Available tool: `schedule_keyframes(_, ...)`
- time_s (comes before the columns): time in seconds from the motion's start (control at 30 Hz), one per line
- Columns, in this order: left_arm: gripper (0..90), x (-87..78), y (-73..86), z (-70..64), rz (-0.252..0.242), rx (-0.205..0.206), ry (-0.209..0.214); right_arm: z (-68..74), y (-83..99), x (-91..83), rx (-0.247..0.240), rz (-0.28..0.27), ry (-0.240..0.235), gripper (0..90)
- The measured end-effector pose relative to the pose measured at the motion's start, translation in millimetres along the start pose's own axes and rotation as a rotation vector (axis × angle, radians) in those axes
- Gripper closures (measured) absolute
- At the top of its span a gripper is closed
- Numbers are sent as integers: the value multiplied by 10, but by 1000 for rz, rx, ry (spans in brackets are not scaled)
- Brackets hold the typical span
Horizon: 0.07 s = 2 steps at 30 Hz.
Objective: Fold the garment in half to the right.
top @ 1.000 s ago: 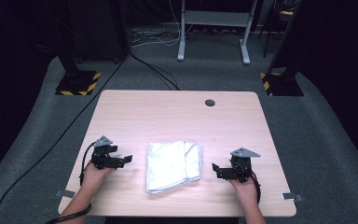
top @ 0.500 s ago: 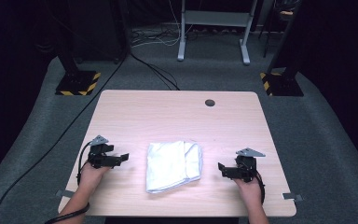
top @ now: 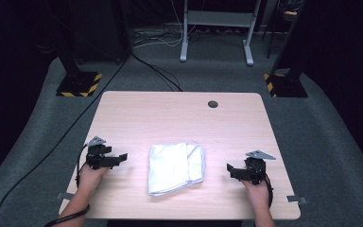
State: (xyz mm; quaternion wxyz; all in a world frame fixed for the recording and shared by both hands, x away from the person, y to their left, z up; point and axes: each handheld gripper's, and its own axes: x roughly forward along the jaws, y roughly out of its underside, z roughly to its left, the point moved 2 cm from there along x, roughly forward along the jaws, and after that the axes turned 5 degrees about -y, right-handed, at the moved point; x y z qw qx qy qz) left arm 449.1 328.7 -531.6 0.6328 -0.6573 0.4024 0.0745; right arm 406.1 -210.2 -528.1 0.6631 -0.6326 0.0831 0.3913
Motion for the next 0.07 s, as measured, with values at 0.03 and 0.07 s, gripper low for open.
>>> schedule_keyframes(0.03, 62, 0, -2, 4, 0, -1, -8, -12, 2, -7, 4, -2, 5, 20)
schedule_keyframes(0.07, 62, 0, -2, 4, 0, -1, -8, -24, 4, -13, 7, -3, 8, 20)
